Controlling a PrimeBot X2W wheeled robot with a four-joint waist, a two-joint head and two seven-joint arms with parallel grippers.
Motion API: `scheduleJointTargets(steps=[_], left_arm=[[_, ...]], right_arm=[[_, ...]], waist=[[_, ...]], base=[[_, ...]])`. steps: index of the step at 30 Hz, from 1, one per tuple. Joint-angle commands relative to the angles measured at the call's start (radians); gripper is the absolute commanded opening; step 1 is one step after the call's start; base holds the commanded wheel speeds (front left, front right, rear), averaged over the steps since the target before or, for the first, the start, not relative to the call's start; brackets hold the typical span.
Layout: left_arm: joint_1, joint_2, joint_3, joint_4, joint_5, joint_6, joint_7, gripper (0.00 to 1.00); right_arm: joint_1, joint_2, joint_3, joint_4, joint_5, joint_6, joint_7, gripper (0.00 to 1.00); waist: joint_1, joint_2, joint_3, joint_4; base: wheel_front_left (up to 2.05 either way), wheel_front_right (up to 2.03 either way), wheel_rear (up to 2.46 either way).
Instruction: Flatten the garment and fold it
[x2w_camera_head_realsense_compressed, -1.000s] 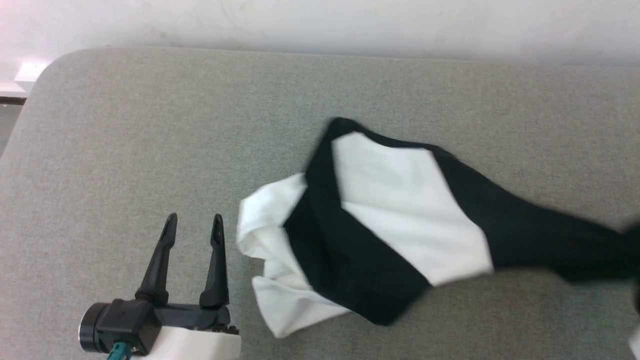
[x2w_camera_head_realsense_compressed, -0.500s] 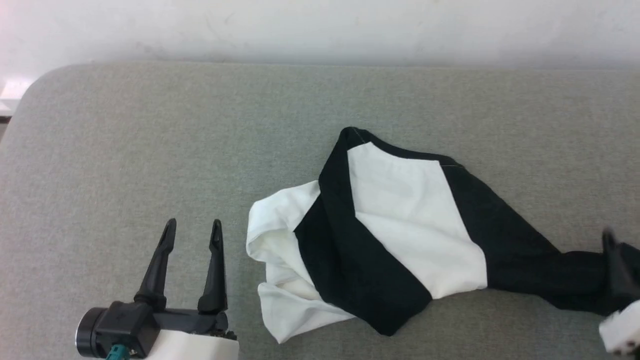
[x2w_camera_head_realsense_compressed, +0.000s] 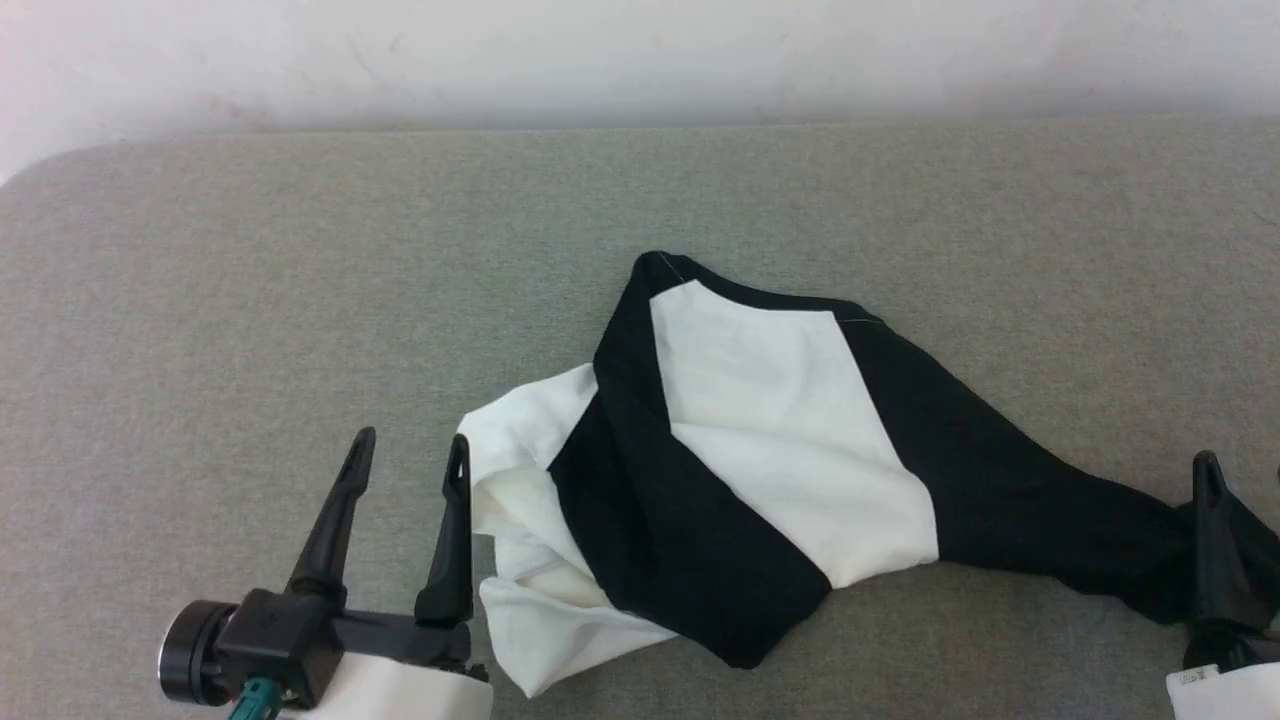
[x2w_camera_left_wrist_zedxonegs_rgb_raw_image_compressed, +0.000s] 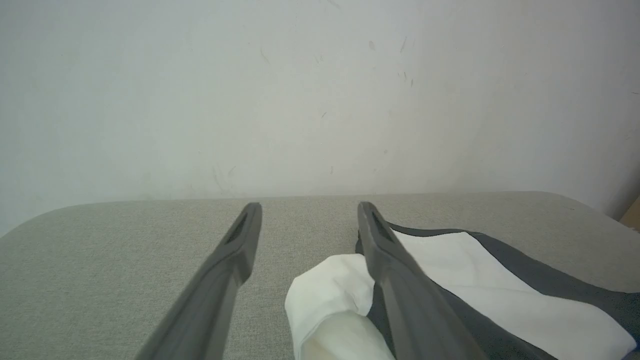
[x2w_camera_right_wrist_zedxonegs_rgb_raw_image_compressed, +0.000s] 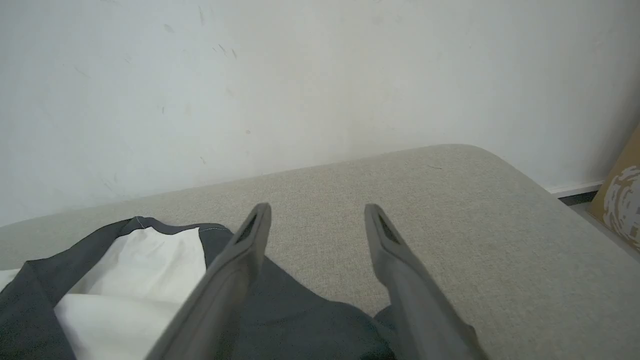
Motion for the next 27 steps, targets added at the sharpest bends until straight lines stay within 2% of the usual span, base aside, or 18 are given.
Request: scheduleJointTargets(steps=[1, 4, 7, 8, 12, 15, 17, 21, 24, 27], left_arm=[[-0.001, 0.007, -0.007, -0.005, 0.016, 0.004, 0.019, 1.0], [-0.032, 0.02, -0.041, -0.009, 0.038, -0.01, 0.088, 1.0], [-0.104, 0.024, -0.106, -0.01, 0.064, -0.046, 0.194, 1.0], [-0.104, 0.024, -0.106, -0.01, 0.064, -0.046, 0.194, 1.0], [-0.226, 0.005, -0.21, 0.018, 0.085, -0.108, 0.355, 1.0], [-0.294, -0.018, -0.279, 0.064, 0.099, -0.127, 0.483, 1.0], [-0.32, -0.028, -0.311, 0.099, 0.114, -0.127, 0.58, 1.0], [-0.347, -0.026, -0.326, 0.143, 0.182, -0.087, 0.741, 1.0], [-0.353, -0.003, -0.322, 0.145, 0.235, -0.061, 0.805, 1.0], [-0.34, 0.007, -0.315, 0.139, 0.241, -0.048, 0.83, 1.0]], right_arm=[[0.001, 0.001, 0.004, 0.011, 0.003, -0.001, -0.023, 1.0], [-0.006, 0.001, 0.002, 0.021, 0.001, -0.001, -0.036, 1.0], [-0.015, 0.001, -0.005, 0.025, -0.006, -0.001, -0.038, 1.0], [-0.015, 0.001, -0.005, 0.025, -0.006, -0.001, -0.038, 1.0], [-0.025, 0.001, -0.005, 0.031, -0.007, -0.001, -0.036, 1.0], [-0.033, 0.001, 0.005, 0.038, -0.004, -0.001, -0.035, 1.0], [-0.039, 0.001, 0.013, 0.044, 0.0, -0.001, -0.036, 1.0], [-0.048, 0.001, 0.027, 0.059, 0.006, -0.001, -0.043, 1.0], [-0.051, 0.001, 0.03, 0.07, 0.012, -0.001, -0.052, 1.0], [-0.051, 0.001, 0.03, 0.081, 0.015, -0.001, -0.061, 1.0]], waist=[[0.0, -0.0001, 0.011, -0.016], [0.0, -0.0001, 0.017, -0.02], [0.0, -0.0001, 0.026, -0.014], [0.0, -0.0001, 0.026, -0.014], [0.0, -0.0001, 0.04, -0.005], [0.0, -0.0001, 0.053, -0.002], [0.0, -0.0001, 0.063, -0.005], [0.0, -0.0001, 0.082, -0.019], [0.0, -0.0001, 0.094, -0.032], [0.0, -0.0001, 0.102, -0.04]], base=[[0.0, 0.0, 0.0], [0.0, 0.0, 0.0], [0.0, 0.0, 0.0], [0.0, 0.0, 0.0], [0.0, 0.0, 0.0], [0.0, 0.0, 0.0], [0.0, 0.0, 0.0], [0.0, 0.0, 0.0], [0.0, 0.0, 0.0], [0.0, 0.0, 0.0]])
